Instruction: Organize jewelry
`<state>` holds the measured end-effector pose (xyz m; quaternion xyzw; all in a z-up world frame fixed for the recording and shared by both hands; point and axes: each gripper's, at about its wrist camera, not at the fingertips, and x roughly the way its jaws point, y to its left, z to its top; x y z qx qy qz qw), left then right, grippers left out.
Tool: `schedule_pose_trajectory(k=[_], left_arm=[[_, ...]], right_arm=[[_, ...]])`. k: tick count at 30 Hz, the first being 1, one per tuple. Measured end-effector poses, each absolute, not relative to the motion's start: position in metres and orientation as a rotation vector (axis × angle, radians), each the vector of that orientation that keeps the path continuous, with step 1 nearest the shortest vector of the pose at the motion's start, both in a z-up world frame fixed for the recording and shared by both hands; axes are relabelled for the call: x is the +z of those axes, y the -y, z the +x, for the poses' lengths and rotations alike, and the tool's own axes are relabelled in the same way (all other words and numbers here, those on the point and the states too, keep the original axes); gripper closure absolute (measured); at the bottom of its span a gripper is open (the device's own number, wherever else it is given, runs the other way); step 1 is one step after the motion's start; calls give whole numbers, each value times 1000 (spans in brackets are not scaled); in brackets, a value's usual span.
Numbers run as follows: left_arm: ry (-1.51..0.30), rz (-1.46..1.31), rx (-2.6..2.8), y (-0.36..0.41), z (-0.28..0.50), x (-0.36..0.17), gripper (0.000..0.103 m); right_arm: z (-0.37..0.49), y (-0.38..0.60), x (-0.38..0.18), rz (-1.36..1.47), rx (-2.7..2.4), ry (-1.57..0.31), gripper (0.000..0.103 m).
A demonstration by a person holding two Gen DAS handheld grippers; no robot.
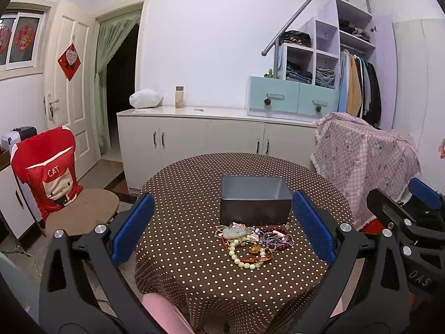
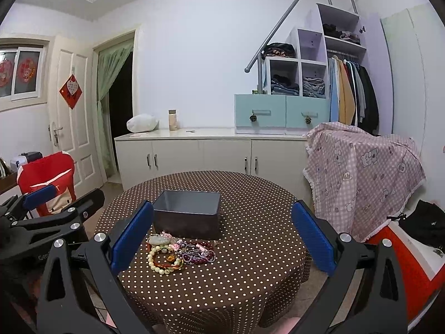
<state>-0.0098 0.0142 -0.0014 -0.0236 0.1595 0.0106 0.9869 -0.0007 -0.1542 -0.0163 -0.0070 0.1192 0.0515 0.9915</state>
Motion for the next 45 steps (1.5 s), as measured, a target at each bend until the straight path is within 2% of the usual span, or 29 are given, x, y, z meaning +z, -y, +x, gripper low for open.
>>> schedule_pose_trajectory(k=[45], left_arm=[[-339,-19,19,-1,-3,-4,6]], right_arm=[[2,159,-19,6,108,-247,7]])
